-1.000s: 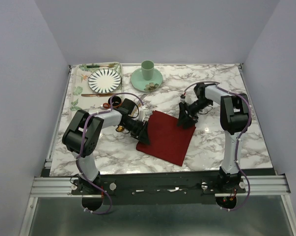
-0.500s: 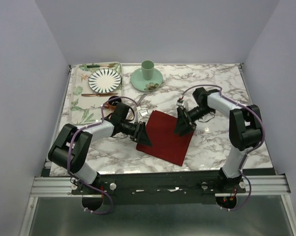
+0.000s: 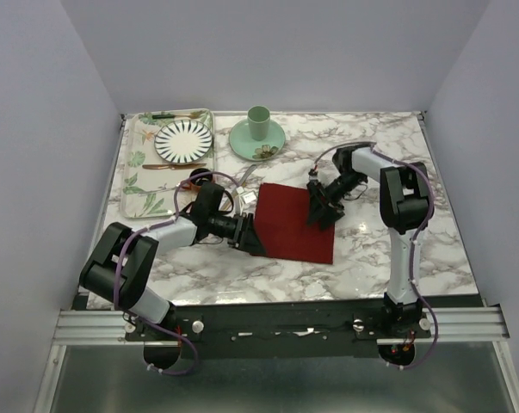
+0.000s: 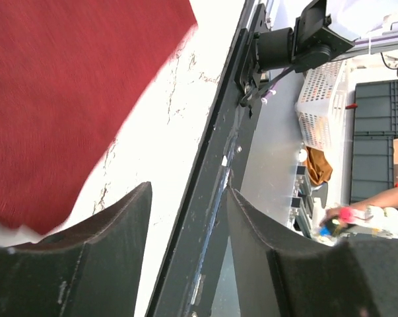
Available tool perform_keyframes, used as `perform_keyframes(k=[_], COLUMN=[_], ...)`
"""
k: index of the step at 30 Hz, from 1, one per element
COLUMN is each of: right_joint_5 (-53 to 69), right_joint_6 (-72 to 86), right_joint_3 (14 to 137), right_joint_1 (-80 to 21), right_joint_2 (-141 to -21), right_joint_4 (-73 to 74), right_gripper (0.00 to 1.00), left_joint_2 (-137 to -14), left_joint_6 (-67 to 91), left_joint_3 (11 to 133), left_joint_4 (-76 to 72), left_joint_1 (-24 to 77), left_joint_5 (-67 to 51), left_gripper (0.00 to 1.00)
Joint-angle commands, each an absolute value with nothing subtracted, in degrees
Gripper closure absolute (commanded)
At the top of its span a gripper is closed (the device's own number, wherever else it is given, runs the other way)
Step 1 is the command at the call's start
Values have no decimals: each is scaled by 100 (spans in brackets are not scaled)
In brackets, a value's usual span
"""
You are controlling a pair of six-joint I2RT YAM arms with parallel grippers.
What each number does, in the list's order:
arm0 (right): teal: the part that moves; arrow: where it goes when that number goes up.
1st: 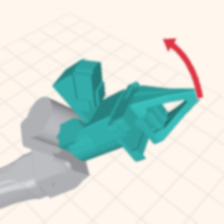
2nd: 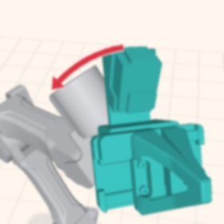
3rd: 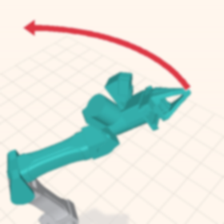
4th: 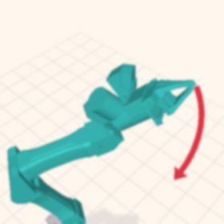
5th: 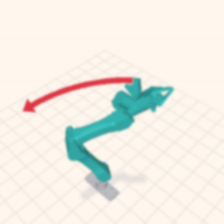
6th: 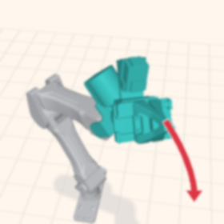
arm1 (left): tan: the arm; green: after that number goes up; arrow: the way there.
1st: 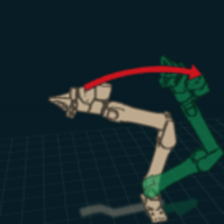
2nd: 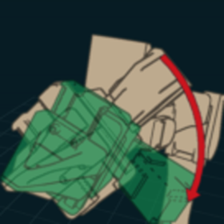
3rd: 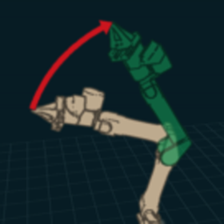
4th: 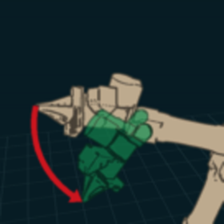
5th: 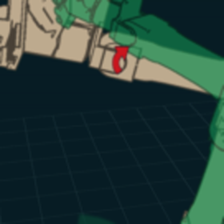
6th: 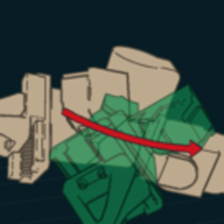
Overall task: Fold the napkin into a case and place the utensils inside
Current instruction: Smooth out the lower triangle-folded napkin at the center of the board.
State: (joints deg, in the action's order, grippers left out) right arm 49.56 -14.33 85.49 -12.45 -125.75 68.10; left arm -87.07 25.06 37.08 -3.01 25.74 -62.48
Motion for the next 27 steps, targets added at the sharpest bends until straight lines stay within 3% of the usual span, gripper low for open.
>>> perform_keyframes(k=[1, 2, 5, 11, 19, 27], right_joint_5=[4130, 4522, 5497, 6854, 6680, 6012], right_joint_6=[-2153, -2258, -2137, -1162, -1327, -1125], right_joint_3=[9807, 9896, 9363, 7334, 7128, 6909], right_joint_1=[-1143, -1143, -1178, -1380, -1336, -1107], right_joint_2=[-12920, -12781, -12236, -11162, -11855, -12577], right_joint_4=[7127, 7380, 7314, 6181, 6003, 5695], right_gripper=[17, 16, 0, 0, 0, 0], left_joint_2=[-8534, -8534, -8683, -9298, -10423, -11021], left_joint_6=[2619, 2680, 3005, 4551, 5458, 4914], left_joint_3=[3779, 3805, 3937, 3955, 3859, 3972], left_joint_4=[-632, -729, -1142, -2978, -4034, -3007], left_joint_1=[2575, 2575, 2654, 3005, 3138, 2883], left_joint_5=[-6135, -6143, -6240, -6469, -6460, -6117], left_gripper=[39, 35, 28, 17, 18, 21])
